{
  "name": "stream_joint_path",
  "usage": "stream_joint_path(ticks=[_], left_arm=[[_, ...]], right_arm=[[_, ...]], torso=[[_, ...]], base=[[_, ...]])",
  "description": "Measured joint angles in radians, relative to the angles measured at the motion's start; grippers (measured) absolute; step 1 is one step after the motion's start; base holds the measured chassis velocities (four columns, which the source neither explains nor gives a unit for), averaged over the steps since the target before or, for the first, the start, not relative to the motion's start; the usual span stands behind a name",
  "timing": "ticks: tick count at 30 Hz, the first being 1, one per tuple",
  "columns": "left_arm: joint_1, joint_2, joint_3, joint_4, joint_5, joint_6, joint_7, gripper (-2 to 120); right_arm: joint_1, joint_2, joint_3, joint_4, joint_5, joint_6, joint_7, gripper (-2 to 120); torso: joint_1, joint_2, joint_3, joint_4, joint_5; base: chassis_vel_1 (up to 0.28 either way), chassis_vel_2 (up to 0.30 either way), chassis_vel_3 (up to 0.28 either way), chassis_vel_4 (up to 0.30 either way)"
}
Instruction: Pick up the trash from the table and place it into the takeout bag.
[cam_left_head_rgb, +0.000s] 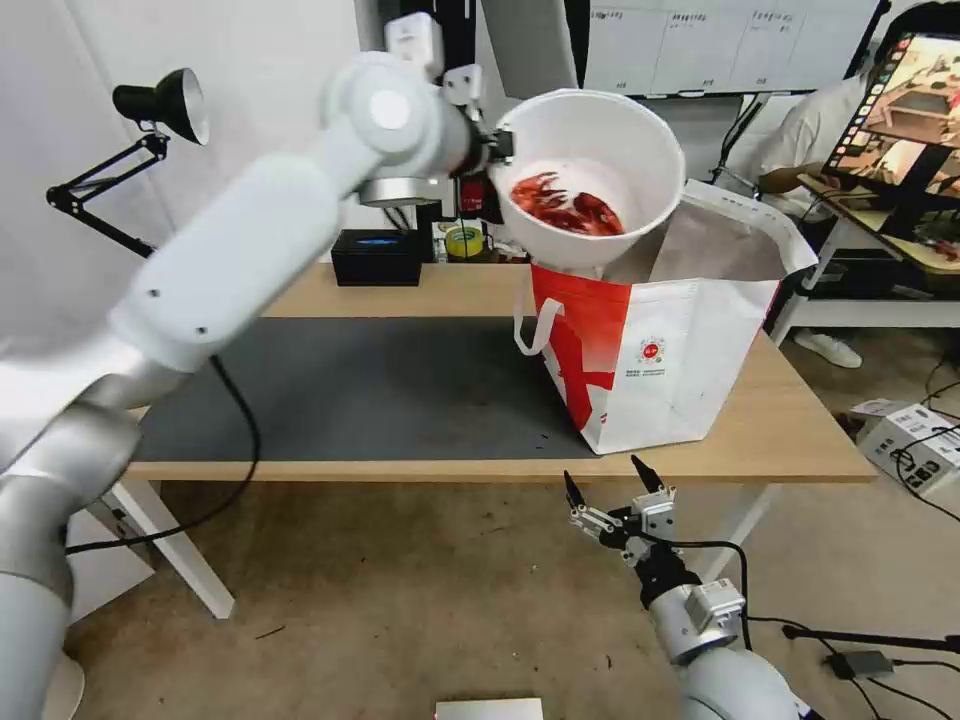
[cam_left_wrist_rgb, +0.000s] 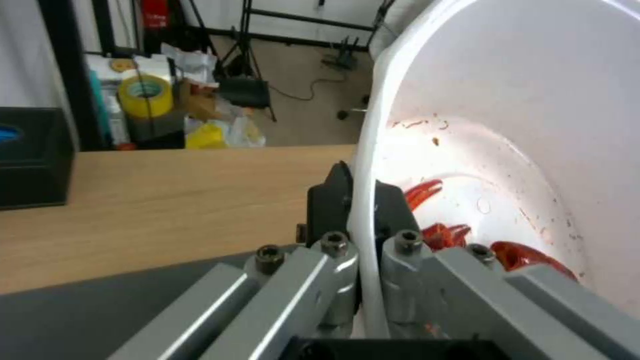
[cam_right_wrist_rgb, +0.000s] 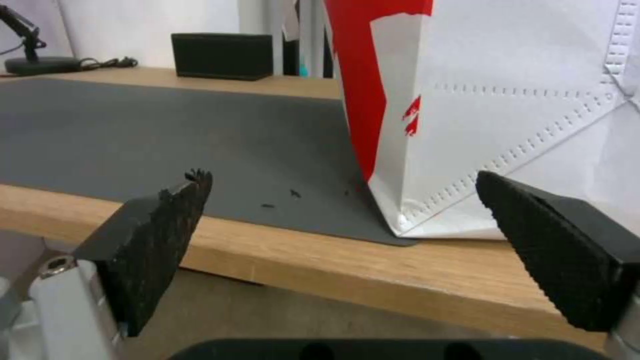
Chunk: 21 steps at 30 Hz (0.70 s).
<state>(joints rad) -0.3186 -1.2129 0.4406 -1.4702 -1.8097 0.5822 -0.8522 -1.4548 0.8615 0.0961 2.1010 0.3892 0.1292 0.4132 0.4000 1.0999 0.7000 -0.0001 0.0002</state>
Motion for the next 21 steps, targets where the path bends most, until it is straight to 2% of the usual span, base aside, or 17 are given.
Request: stream_joint_path(ticks=[4,7,12,15,21], left_arm=[[0.0,-0.045,0.016,0.031,0.039,-0.04,-0.006,0],[0.005,-0.089,0.05,0.054,0.111,-0.111,-0.007,0],[0.02,-0.102,0.092,0.056,0.183,-0.174,0.004,0],[0.037,-0.101,0.137,0.056,0.29,-0.232,0.045,0],[0.042,-0.091,0.175,0.043,0.371,-0.261,0.086,0]], right_arm=[[0.0,0.0,0.0,0.0,0.0,0.0,0.0,100],[0.0,0.0,0.0,0.0,0.0,0.0,0.0,100],[0.0,0.0,0.0,0.0,0.0,0.0,0.0,100],[0.0,0.0,0.0,0.0,0.0,0.0,0.0,100],[0.0,0.0,0.0,0.0,0.0,0.0,0.0,100]], torso=[[0.0,0.0,0.0,0.0,0.0001],[0.0,0.0,0.0,-0.0001,0.0001],[0.0,0.0,0.0,0.0,0.0],[0.0,0.0,0.0,0.0001,-0.0002],[0.0,0.0,0.0,0.0001,-0.0002]], base=[[0.0,0.0,0.0,0.0],[0.0,0.0,0.0,0.0],[0.0,0.0,0.0,0.0],[0.0,0.0,0.0,0.0],[0.0,0.0,0.0,0.0]])
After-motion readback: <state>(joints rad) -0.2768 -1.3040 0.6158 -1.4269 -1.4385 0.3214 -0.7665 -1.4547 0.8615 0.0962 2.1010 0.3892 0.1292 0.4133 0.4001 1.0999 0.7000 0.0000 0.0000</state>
